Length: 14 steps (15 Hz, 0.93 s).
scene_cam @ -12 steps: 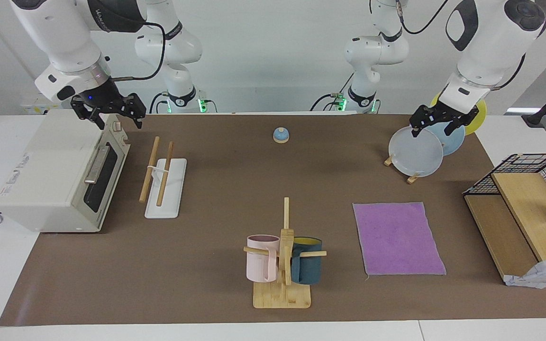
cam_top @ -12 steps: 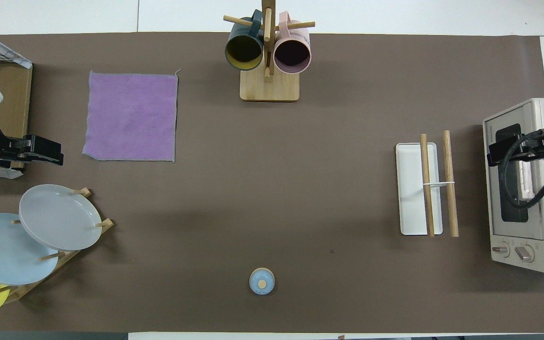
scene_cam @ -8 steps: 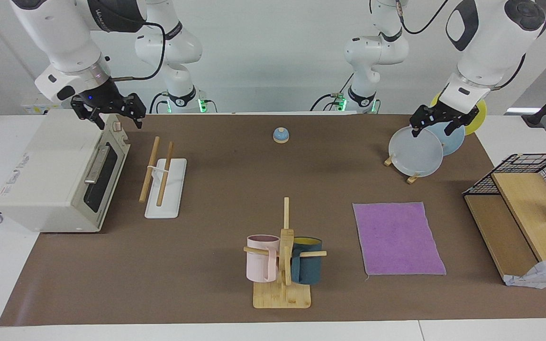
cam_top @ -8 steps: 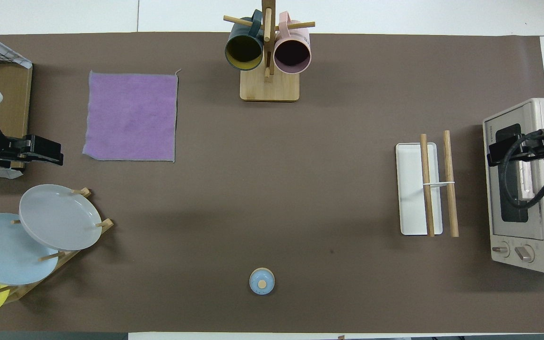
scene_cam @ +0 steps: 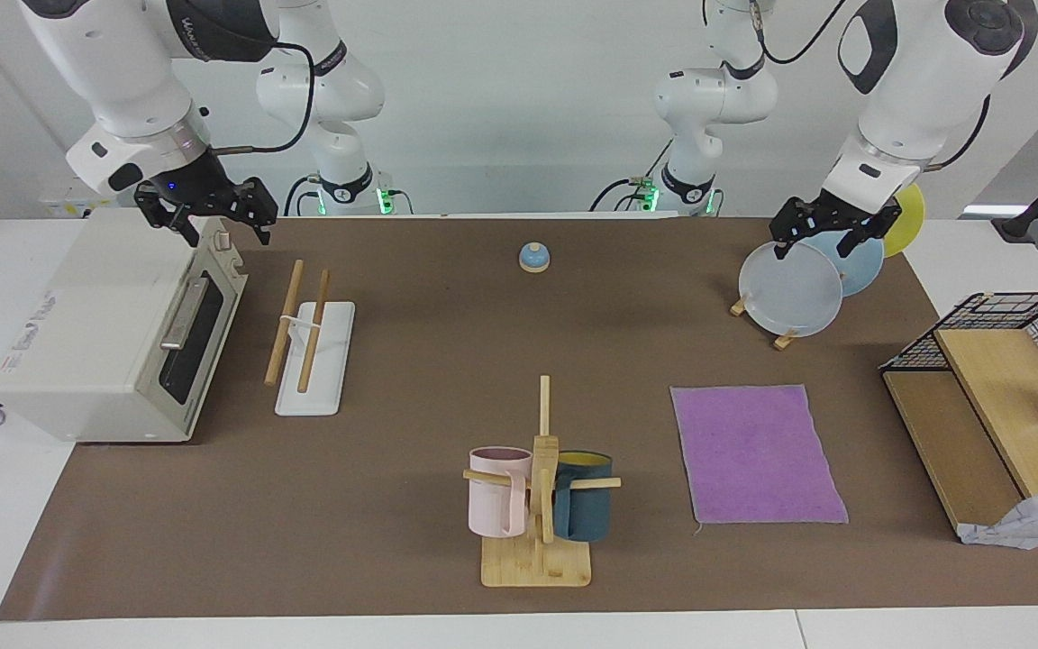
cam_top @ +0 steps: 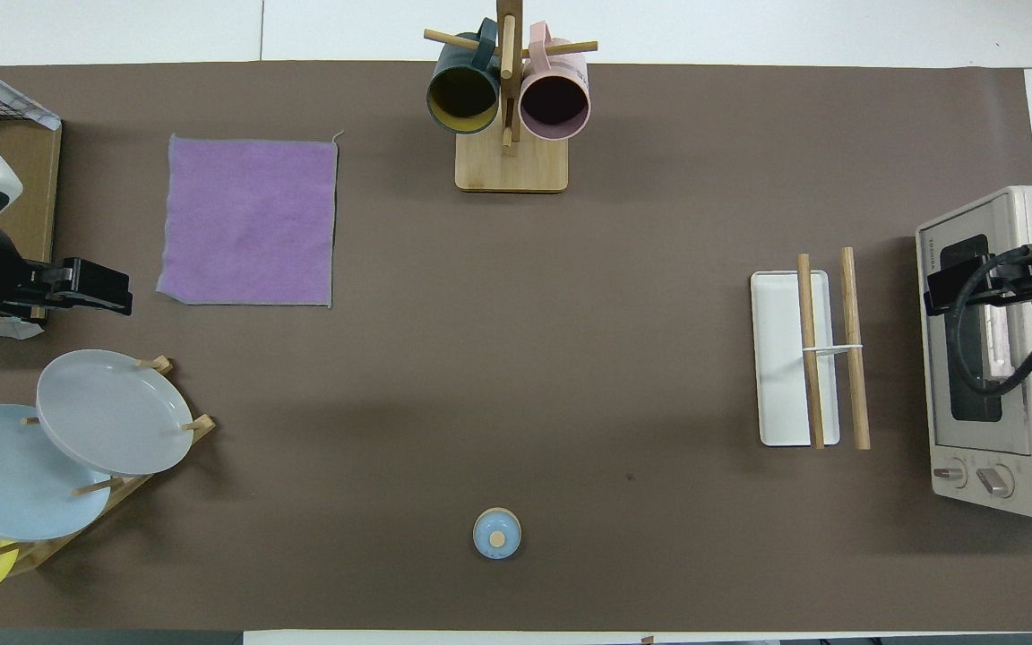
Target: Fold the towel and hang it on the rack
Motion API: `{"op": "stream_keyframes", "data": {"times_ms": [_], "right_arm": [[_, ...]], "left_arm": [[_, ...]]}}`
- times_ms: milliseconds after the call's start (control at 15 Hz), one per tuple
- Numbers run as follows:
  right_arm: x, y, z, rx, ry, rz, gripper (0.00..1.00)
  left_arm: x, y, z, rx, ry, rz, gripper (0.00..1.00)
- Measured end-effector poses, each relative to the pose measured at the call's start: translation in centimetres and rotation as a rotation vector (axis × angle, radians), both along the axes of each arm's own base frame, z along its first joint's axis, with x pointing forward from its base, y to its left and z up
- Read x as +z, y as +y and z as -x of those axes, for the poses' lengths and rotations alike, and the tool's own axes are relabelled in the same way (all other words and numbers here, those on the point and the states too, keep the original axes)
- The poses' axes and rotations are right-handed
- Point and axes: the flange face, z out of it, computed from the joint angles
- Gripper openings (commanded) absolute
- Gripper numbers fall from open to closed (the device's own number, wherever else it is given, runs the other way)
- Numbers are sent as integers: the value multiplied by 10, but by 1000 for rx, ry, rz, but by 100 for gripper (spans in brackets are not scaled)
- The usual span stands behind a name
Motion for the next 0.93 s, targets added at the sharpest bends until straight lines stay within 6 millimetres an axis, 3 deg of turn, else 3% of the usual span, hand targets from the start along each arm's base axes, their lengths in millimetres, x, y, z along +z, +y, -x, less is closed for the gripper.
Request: {"op": "stream_keyframes", "data": {"times_ms": [267,467,667,933], "right_arm": [[0,0,0,0,0,0,100],[0,0,0,0,0,0,100],[0,0,0,0,0,0,100],[0,0,0,0,0,0,100]], "left_arm": [[2,12,1,21,-5,1,100],[-27,32,-3,43,1,2,100],[-100,66,-14,59,-47,6,100],[-206,79,-42,111,-30,49,96]]}}
